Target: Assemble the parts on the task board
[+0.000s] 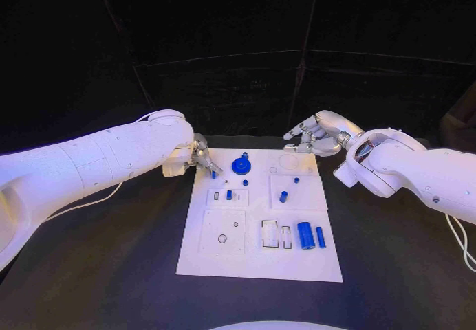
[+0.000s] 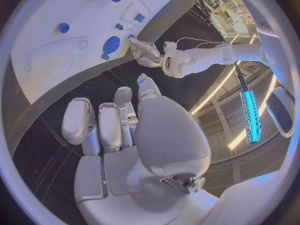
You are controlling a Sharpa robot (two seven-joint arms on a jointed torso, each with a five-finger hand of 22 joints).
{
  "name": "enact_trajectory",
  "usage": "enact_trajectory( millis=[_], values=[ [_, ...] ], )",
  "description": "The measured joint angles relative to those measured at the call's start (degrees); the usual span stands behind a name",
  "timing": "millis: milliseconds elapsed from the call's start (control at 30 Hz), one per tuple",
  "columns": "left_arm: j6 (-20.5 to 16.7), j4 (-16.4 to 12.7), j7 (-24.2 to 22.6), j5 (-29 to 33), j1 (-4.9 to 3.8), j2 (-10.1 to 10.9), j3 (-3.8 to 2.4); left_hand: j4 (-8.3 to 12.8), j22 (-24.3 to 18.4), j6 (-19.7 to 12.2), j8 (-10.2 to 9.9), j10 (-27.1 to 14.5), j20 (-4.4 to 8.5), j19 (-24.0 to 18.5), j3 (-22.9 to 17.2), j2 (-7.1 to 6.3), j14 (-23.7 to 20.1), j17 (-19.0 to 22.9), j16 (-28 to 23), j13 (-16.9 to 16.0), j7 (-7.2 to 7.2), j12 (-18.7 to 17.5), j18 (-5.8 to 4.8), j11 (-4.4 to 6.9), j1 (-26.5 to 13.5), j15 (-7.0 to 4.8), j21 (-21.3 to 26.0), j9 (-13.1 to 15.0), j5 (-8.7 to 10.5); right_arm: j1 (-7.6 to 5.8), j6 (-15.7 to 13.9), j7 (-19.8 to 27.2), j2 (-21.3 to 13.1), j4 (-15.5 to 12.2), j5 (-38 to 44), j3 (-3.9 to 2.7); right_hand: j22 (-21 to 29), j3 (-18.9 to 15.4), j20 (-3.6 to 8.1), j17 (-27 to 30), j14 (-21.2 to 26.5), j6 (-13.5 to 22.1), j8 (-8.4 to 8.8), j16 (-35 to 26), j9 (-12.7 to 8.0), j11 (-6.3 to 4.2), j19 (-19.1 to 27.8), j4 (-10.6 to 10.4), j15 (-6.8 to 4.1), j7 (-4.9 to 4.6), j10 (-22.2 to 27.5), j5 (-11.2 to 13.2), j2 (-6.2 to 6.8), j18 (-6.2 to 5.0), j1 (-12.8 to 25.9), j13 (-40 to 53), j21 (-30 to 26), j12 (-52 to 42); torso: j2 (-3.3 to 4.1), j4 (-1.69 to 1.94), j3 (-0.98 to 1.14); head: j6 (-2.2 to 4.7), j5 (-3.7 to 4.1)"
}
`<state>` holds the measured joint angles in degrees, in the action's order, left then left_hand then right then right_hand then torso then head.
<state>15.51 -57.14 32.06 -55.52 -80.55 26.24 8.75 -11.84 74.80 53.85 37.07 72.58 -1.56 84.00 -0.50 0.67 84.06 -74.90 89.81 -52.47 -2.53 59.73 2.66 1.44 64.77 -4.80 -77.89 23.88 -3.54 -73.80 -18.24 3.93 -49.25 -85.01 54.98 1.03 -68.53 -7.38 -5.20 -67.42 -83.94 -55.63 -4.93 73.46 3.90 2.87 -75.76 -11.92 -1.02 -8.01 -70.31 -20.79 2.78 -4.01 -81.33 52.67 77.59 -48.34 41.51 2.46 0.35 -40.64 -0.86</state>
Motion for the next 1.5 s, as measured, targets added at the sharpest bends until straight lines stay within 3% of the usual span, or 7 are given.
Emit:
enact_trajectory(
  millis=[333, 433, 533, 600, 800, 1033, 1500],
  values=[
    [-0.46, -0.36, 0.00, -0.07, -0.04, -0.05, -0.01, 1.13, -0.01, 0.00, 0.26, 0.00, 0.00, 0.00, -0.81, 1.00, 0.00, 0.00, 0.00, 0.31, 0.00, 0.00, 0.00, 0.00, 1.94, 0.00, 0.00, 0.05, 0.00, 0.00, 0.11, -0.02, 0.12, 0.10, 0.00, 0.00, 0.00, 0.00, 0.00, 0.00, 0.00, 0.00, 0.00, 0.00, 0.00, 0.00, 0.00, 0.00, 0.00, 0.00, 0.00, 0.00, 0.00, 0.00, 0.00, -0.01, 0.00, 0.00, 0.02, 0.00, 0.00, -0.02, -0.12],
    [-0.52, -0.39, -0.05, -0.08, -0.05, -0.06, -0.02, 3.74, -0.04, -0.53, 0.26, -0.20, 0.00, 0.00, -3.41, 2.76, 0.00, 0.00, 0.00, 0.72, 0.52, -0.01, 0.00, 0.19, 6.31, 0.00, 0.00, -0.06, 0.00, 0.00, 0.15, -0.03, 0.13, 0.13, 0.00, 0.00, 0.03, 0.00, 0.00, 0.00, 0.00, 0.00, 0.00, 0.01, 0.00, 0.00, 0.00, 0.00, 0.00, 0.00, 0.00, 0.00, 0.00, 0.00, 0.00, -0.01, 0.00, 0.00, 0.02, 0.00, 0.00, -0.07, -0.14],
    [-0.53, -0.42, -0.15, -0.07, -0.13, -0.06, -0.06, 6.84, -0.12, -1.50, -0.31, -0.56, 0.41, 0.00, -6.96, 3.27, -0.22, 0.00, 0.00, 1.21, 0.57, -0.80, 0.00, 0.50, 9.80, -0.22, 0.00, -0.86, 0.08, 0.00, 0.20, -0.04, 0.14, 0.14, 0.00, 0.00, 0.06, 0.00, 0.00, 0.00, 0.00, 0.00, 0.00, 0.01, 0.00, 0.00, 0.00, 0.00, 0.00, 0.00, 0.00, 0.00, 0.00, 0.00, 0.00, 0.00, 0.00, 0.00, 0.02, 0.00, 0.01, -0.13, -0.14],
    [-0.52, -0.45, -0.20, -0.02, -0.14, -0.06, -0.06, 7.26, -0.12, -1.68, -0.52, -0.72, 0.41, 0.00, -8.42, 3.17, -0.22, 0.00, 0.00, 1.52, 0.39, -1.08, 0.00, 0.47, 10.75, -0.22, 0.00, -0.96, 0.24, 0.00, 0.23, -0.04, 0.14, 0.14, 0.00, 0.00, 0.06, 0.00, 0.00, 0.00, 0.00, 0.00, 0.00, 0.01, 0.00, 0.00, 0.00, 0.00, 0.00, 0.00, 0.00, 0.00, 0.00, 0.01, 0.00, 0.00, 0.00, 0.00, 0.02, 0.00, 0.01, -0.18, -0.14],
    [-0.47, -0.77, -0.36, 0.20, -0.13, 0.01, -0.05, 4.31, -0.12, -2.08, -0.84, -0.71, 0.41, 0.00, -11.64, 2.33, -0.22, 0.00, 0.00, 2.55, 0.00, -1.80, 0.00, 0.24, 11.26, -0.22, 0.00, -1.39, 0.46, 0.00, 0.32, -0.05, 0.16, 0.14, 0.00, 0.00, 0.06, 0.00, 0.00, 0.00, 0.00, 0.00, 0.00, 0.01, 0.00, 0.00, 0.00, 0.00, 0.00, 0.00, 0.00, 0.00, 0.00, 0.00, 0.00, 0.00, 0.00, 0.00, 0.01, 0.00, 0.02, -0.23, -0.14],
    [-1.16, -2.69, -0.86, 0.56, -0.08, 1.36, -0.04, 5.87, 0.02, -2.07, -0.01, -0.30, 0.41, 0.00, -19.07, -0.74, -0.22, 0.00, 0.00, 2.81, -0.02, -1.83, 0.00, -0.11, 7.49, -0.21, 0.00, -1.33, 0.47, 0.00, 0.35, -0.05, 0.16, 0.16, 0.00, 0.00, 0.08, 0.00, 0.03, 0.00, 0.00, 0.00, 0.00, 0.01, 0.00, 0.00, 0.03, 0.00, 0.00, 0.00, 0.00, 0.00, 0.00, 0.00, 0.00, 0.00, 0.00, 0.00, -0.03, -0.01, 0.02, -0.16, -0.14],
    [-9.10, -16.15, -1.81, 1.76, -0.59, 10.12, -0.11, 6.77, 0.12, -2.06, 0.89, 0.83, 0.41, 0.00, -22.32, -2.01, -0.21, 0.00, 0.00, 2.31, -0.04, -1.16, 0.00, 0.19, 5.91, -0.22, 0.00, -0.96, 0.68, 0.00, 0.35, -0.01, 0.27, 0.79, 0.00, 0.01, 0.12, 0.00, 0.21, 0.05, 0.00, 0.00, 0.00, 0.01, 0.00, 0.00, 0.21, 0.00, 0.00, 0.00, 0.00, 0.00, 0.00, 0.00, 0.00, 0.00, 0.00, 0.00, -0.07, 0.05, 0.01, 0.04, -0.55]
  ],
)
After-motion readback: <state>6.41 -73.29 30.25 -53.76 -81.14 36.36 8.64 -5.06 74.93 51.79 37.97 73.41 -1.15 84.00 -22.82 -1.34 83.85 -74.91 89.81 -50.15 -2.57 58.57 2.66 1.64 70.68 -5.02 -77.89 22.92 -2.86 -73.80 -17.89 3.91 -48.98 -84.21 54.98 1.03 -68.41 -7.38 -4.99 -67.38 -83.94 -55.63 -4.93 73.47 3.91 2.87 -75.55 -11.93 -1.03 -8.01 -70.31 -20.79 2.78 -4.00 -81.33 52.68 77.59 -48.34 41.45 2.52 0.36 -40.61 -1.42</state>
